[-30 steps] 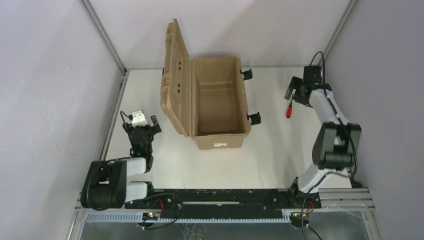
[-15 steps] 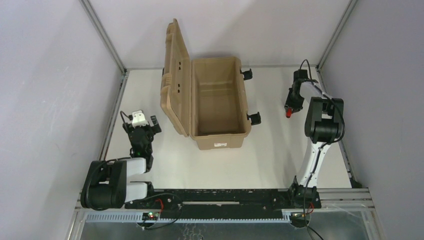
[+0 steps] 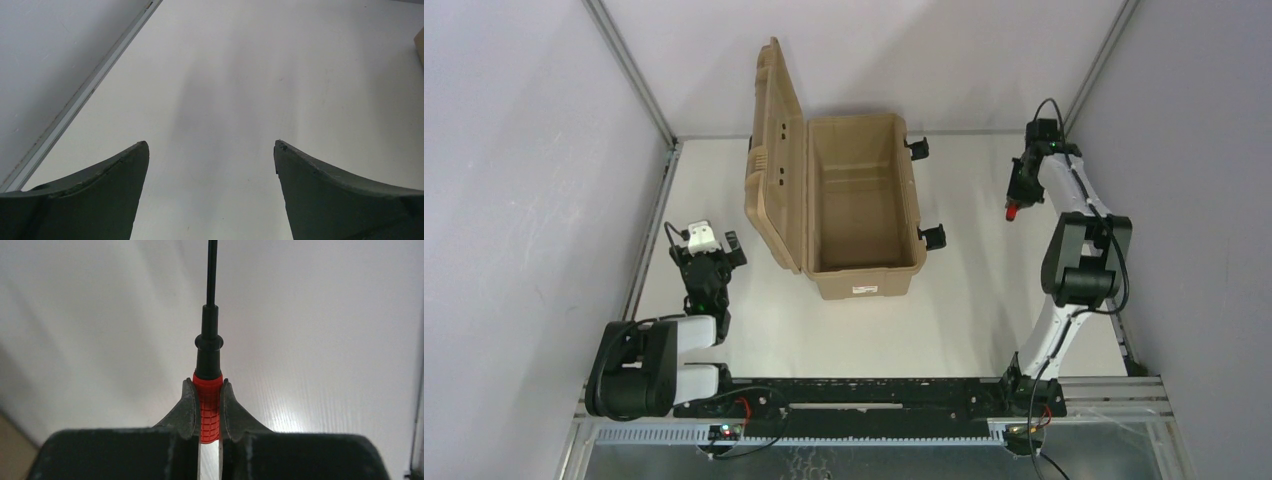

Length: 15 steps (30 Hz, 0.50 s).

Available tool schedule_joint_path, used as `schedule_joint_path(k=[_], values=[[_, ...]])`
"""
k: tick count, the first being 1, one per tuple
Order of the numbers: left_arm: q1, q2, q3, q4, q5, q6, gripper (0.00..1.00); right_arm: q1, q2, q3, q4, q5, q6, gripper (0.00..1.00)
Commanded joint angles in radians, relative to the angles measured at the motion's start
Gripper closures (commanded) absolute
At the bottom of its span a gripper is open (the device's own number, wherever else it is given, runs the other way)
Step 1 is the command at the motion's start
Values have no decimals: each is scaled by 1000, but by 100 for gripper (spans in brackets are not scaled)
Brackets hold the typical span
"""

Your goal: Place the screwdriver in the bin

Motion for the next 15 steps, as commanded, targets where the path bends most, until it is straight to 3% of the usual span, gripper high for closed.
schedule_joint_path(k=[1,7,15], values=[[7,-15,42,69,18,17,0,15,-141,127,-137,-23,-33,100],[7,-14,43,69,19,17,0,106,-235,290,-253,-167,40,100],[7,-14,42,69,19,17,0,368,-223,487,-272,-362,172,100]])
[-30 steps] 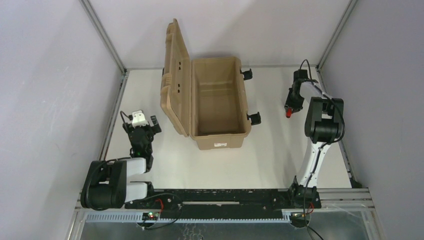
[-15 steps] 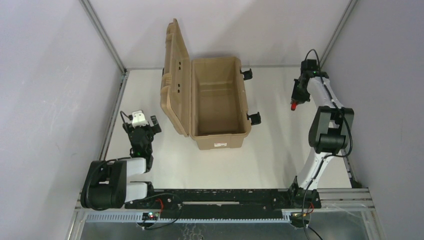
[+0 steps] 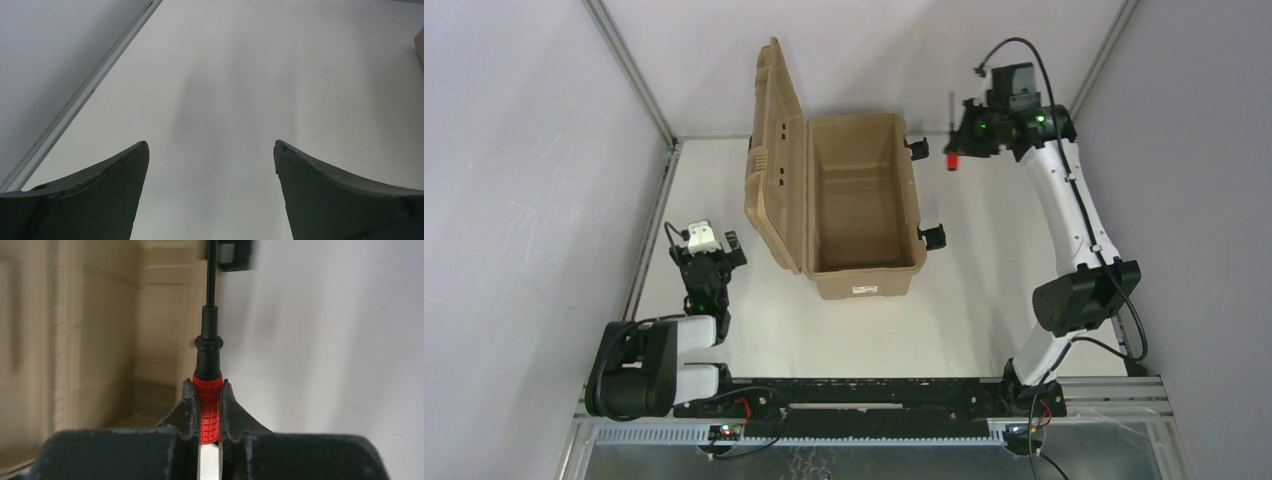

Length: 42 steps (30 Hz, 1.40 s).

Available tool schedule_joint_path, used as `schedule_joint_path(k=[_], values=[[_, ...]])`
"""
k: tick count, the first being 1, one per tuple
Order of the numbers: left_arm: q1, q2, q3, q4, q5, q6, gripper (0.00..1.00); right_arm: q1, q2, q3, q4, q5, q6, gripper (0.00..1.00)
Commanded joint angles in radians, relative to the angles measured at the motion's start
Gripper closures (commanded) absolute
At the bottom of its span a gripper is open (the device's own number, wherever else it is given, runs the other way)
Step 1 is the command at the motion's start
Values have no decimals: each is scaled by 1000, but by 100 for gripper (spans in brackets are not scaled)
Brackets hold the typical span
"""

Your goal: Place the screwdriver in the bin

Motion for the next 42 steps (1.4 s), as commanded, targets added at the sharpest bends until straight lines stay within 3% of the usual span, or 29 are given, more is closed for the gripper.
schedule_joint_path(k=[1,6,12,17,23,28,32,42], values=[[7,-15,43,69,18,17,0,130,12,91,-17,-161,120,100],[7,-15,42,69,18,17,0,272,82,117,65,-145,180,100],[7,-14,43,69,19,17,0,417,248,159,62,108,229,99],[7,-14,43,69,18,17,0,480,394,159,79,309,278,96],[7,-14,42,69,19,17,0,515,536,160,113,348,283,92],[7,-15,42,69,18,17,0,519,608,153,114,363,295,81],[7,-15,43,69,19,17,0,523,605,158,112,365,282,55],[7,-15,42,69,18,17,0,527,394,240,83,384,153,37]])
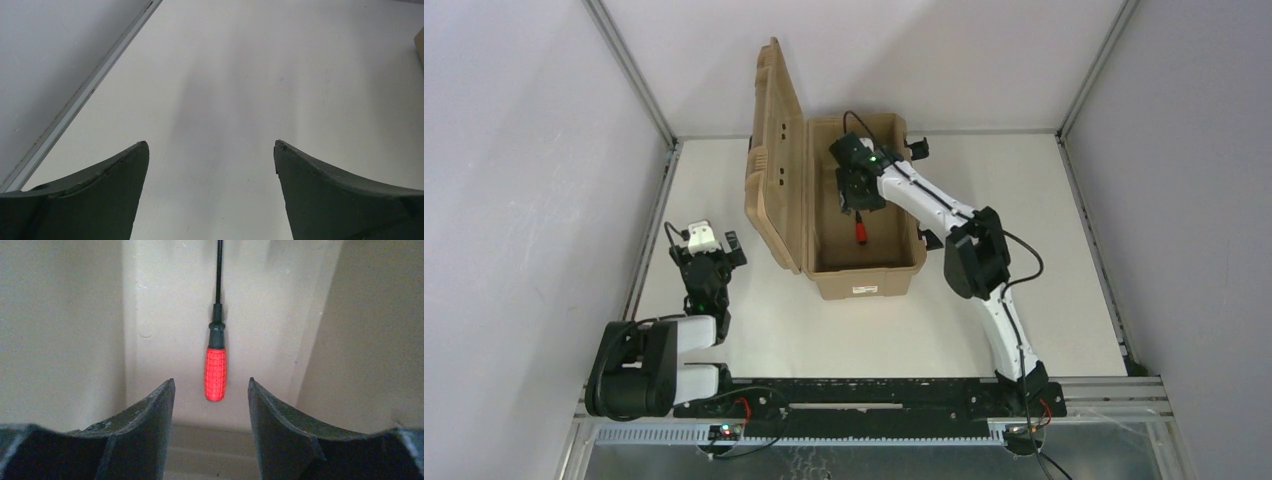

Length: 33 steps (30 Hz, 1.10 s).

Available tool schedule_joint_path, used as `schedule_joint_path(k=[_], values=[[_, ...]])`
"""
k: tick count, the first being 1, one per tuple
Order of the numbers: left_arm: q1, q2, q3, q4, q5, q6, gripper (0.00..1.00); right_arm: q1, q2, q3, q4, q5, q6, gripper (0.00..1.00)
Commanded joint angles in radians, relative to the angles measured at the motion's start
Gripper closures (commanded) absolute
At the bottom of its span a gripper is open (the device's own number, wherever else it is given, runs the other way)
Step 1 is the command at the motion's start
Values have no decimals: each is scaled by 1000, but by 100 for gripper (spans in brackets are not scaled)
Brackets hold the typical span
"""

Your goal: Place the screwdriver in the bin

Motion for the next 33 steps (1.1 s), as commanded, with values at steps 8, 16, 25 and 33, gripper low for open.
schedule_joint_path(k=[8,16,25,33], values=[[7,-14,42,69,18,17,0,-31,-407,57,23,100,-243,15],[7,-14,42,69,19,17,0,-237,-566,-80,48,133,-335,0],[7,-14,42,69,19,17,0,-501,-666,-217,102,152,-452,0],[7,-15,42,69,18,17,0,-597,-731,-329,180,168,-489,0]])
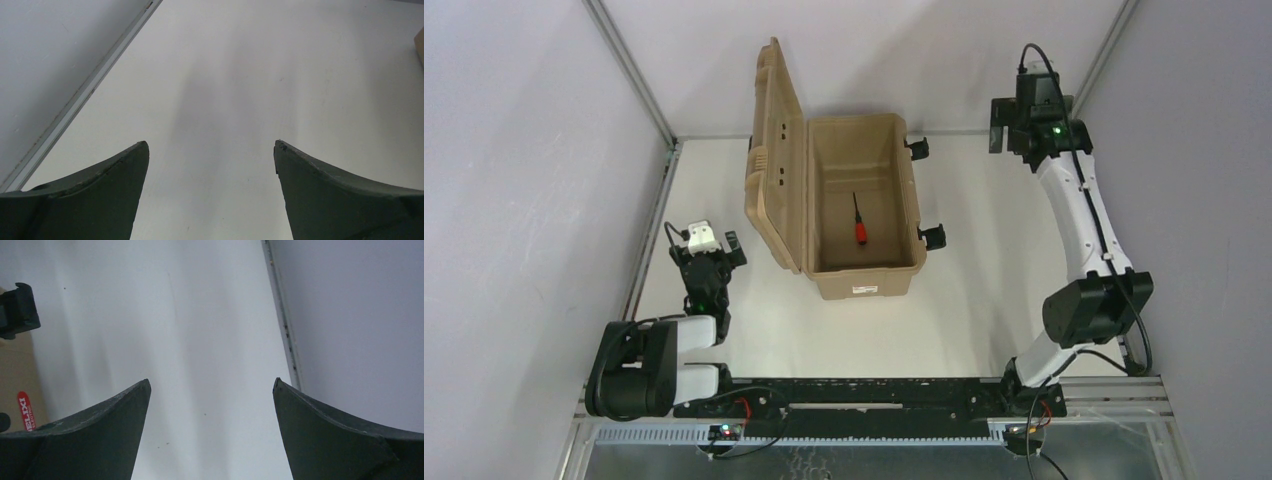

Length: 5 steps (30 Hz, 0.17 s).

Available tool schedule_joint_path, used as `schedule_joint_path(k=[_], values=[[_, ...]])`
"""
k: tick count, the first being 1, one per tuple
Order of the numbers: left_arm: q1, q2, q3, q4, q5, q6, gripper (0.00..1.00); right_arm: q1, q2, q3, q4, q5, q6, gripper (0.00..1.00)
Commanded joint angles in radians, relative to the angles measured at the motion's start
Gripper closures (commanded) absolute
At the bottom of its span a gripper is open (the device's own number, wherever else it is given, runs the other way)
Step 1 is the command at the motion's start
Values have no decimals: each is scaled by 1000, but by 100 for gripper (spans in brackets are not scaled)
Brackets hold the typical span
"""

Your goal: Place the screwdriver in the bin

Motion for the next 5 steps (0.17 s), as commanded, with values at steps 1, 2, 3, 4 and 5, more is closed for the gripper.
schedule_joint_path(k=[1,2,3,4,5], values=[[7,-14,42,69,18,17,0,-46,-84,-26,76,-34,-23,1],[7,-14,43,69,18,17,0,-56,-88,-29,76,-57,-15,0],[7,-14,42,69,18,17,0,-61,-91,-31,76,-64,-9,0],[7,-15,43,69,18,17,0,-63,-94,-35,81,-61,-7,0],[7,-14,42,69,18,17,0,-64,-97,-41,87,-59,-8,0]])
